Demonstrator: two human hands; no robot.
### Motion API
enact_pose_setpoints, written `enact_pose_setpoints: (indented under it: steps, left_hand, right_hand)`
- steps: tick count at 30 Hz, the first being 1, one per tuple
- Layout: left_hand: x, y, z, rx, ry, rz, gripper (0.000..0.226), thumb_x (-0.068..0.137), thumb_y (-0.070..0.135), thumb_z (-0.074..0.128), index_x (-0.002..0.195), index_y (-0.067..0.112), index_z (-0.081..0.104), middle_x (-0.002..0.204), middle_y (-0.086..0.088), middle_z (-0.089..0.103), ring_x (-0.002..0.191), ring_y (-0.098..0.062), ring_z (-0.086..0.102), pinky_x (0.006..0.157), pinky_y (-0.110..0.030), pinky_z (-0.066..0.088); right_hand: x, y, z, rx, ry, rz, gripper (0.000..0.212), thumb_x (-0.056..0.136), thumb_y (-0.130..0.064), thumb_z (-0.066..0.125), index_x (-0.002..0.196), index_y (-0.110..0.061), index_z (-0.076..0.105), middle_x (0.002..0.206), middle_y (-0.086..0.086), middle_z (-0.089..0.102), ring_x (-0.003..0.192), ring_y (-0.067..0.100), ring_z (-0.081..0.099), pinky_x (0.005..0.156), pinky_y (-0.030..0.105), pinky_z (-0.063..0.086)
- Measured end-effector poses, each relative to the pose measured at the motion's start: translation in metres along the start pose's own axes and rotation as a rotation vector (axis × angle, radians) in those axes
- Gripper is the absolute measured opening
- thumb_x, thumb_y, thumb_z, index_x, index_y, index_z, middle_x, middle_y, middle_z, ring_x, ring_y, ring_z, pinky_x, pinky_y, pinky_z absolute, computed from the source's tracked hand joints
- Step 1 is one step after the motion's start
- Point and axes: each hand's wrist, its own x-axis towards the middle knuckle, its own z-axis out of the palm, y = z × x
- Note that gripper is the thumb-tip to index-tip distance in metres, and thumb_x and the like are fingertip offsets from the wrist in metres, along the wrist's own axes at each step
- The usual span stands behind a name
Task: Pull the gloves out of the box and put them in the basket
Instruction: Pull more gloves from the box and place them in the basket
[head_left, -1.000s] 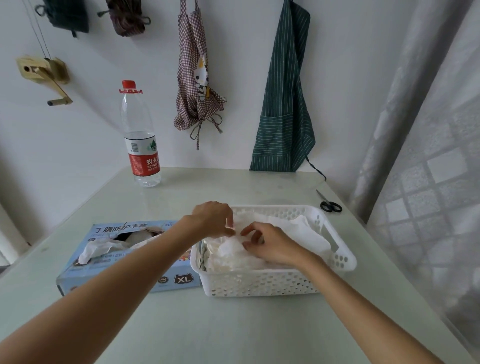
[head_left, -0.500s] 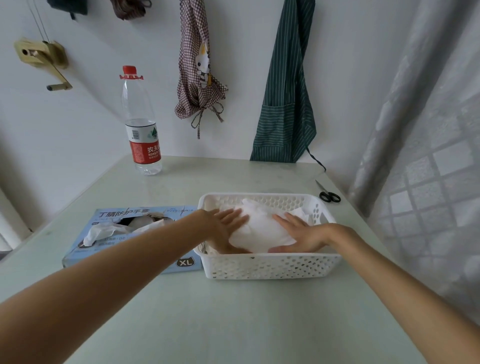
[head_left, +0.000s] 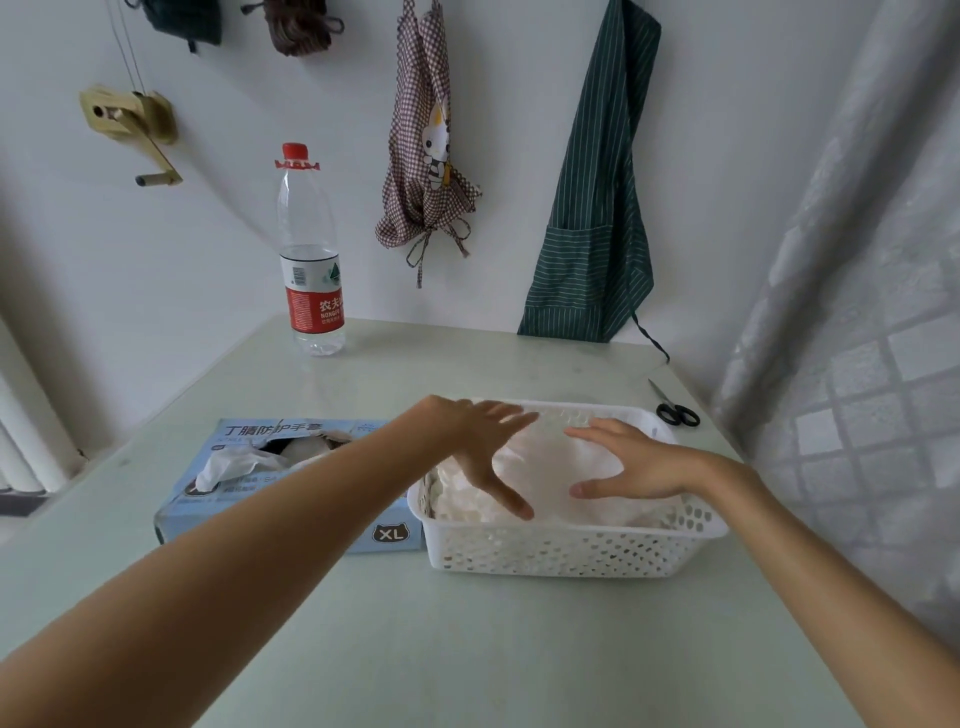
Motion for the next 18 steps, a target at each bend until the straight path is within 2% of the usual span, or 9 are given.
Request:
enact_pose_setpoints:
  steps: [2, 4, 6, 8, 11, 13, 15, 16, 18]
  left_hand:
    - [0.007, 0.002, 0.014, 0.000, -0.049, 0.000, 0.117, 0.068, 0.081, 0.052, 0.151, 0.025, -0.008, 0.159, 0.005, -0.006, 0.147, -0.021, -0.001, 0.118, -0.051, 0.009]
    - [0.005, 0.001, 0.024, -0.092, -0.012, 0.015, 0.111, 0.072, 0.079, 0.050, 0.151, 0.024, -0.004, 0.160, 0.004, -0.004, 0.147, -0.020, 0.000, 0.119, -0.047, 0.006]
    - [-0.009, -0.006, 0.025, -0.252, 0.093, 0.037, 0.101, 0.077, 0.074, 0.050, 0.152, 0.025, 0.003, 0.160, 0.006, 0.003, 0.147, -0.017, 0.003, 0.119, -0.044, 0.006]
    - [-0.035, -0.027, 0.022, -0.398, 0.219, 0.049, 0.080, 0.085, 0.063, 0.049, 0.150, 0.027, 0.020, 0.157, 0.007, 0.017, 0.144, -0.014, 0.013, 0.119, -0.040, 0.012]
    - [-0.084, -0.074, 0.033, -0.499, 0.456, -0.026, 0.051, 0.091, 0.043, 0.052, 0.139, 0.026, 0.044, 0.146, 0.007, 0.041, 0.135, -0.013, 0.036, 0.115, -0.034, 0.026]
    - [-0.117, -0.109, 0.051, -0.471, 0.492, -0.202, 0.057, 0.089, 0.045, 0.055, 0.140, 0.027, 0.041, 0.148, 0.006, 0.039, 0.136, -0.014, 0.035, 0.113, -0.033, 0.026]
    - [-0.146, -0.137, 0.073, -0.433, 0.348, -0.412, 0.078, 0.080, 0.058, 0.057, 0.146, 0.026, 0.030, 0.153, 0.004, 0.030, 0.140, -0.017, 0.028, 0.114, -0.038, 0.024]
    - [-0.153, -0.144, 0.080, -0.419, 0.273, -0.450, 0.087, 0.076, 0.064, 0.058, 0.148, 0.025, 0.026, 0.154, 0.003, 0.028, 0.140, -0.019, 0.027, 0.114, -0.040, 0.024]
    - [-0.164, -0.156, 0.094, -0.483, 0.203, -0.429, 0.103, 0.062, 0.080, 0.056, 0.145, 0.025, 0.030, 0.150, 0.003, 0.034, 0.132, -0.019, 0.039, 0.110, -0.039, 0.033]
  right_hand:
    - [0.003, 0.004, 0.006, -0.006, -0.026, 0.048, 0.081, 0.087, -0.057, 0.054, 0.151, -0.034, 0.010, 0.159, -0.006, -0.008, 0.147, 0.014, -0.006, 0.118, 0.041, 0.007]
    - [0.003, 0.005, 0.008, 0.043, 0.026, 0.035, 0.074, 0.090, -0.052, 0.053, 0.151, -0.030, 0.017, 0.159, -0.006, 0.001, 0.147, 0.013, 0.001, 0.117, 0.035, 0.010]
    - [-0.001, -0.001, 0.003, 0.097, 0.132, -0.016, 0.062, 0.091, -0.045, 0.056, 0.145, -0.025, 0.033, 0.154, -0.006, 0.021, 0.143, 0.011, 0.018, 0.112, 0.026, 0.019]
    - [0.001, -0.018, -0.002, 0.152, 0.246, -0.086, 0.047, 0.091, -0.039, 0.059, 0.134, -0.026, 0.047, 0.143, -0.009, 0.040, 0.134, 0.009, 0.035, 0.102, 0.019, 0.027]
    - [0.012, -0.062, 0.003, 0.186, 0.369, -0.231, 0.030, 0.092, -0.033, 0.059, 0.122, -0.029, 0.058, 0.130, -0.012, 0.052, 0.126, 0.008, 0.044, 0.102, 0.024, 0.033]
    - [0.025, -0.100, 0.013, 0.167, 0.431, -0.348, 0.024, 0.093, -0.033, 0.058, 0.117, -0.033, 0.061, 0.124, -0.013, 0.057, 0.120, 0.006, 0.046, 0.102, 0.029, 0.037]
    - [0.039, -0.145, 0.025, 0.117, 0.471, -0.453, 0.022, 0.094, -0.033, 0.056, 0.115, -0.032, 0.063, 0.116, -0.012, 0.059, 0.112, 0.006, 0.045, 0.094, 0.029, 0.040]
    - [0.045, -0.161, 0.030, 0.080, 0.493, -0.489, 0.022, 0.094, -0.032, 0.056, 0.115, -0.031, 0.064, 0.113, -0.010, 0.059, 0.109, 0.008, 0.045, 0.089, 0.028, 0.039]
    - [0.065, -0.193, 0.043, -0.039, 0.508, -0.541, 0.025, 0.094, -0.030, 0.055, 0.118, -0.028, 0.064, 0.109, -0.006, 0.057, 0.106, 0.012, 0.043, 0.081, 0.026, 0.033]
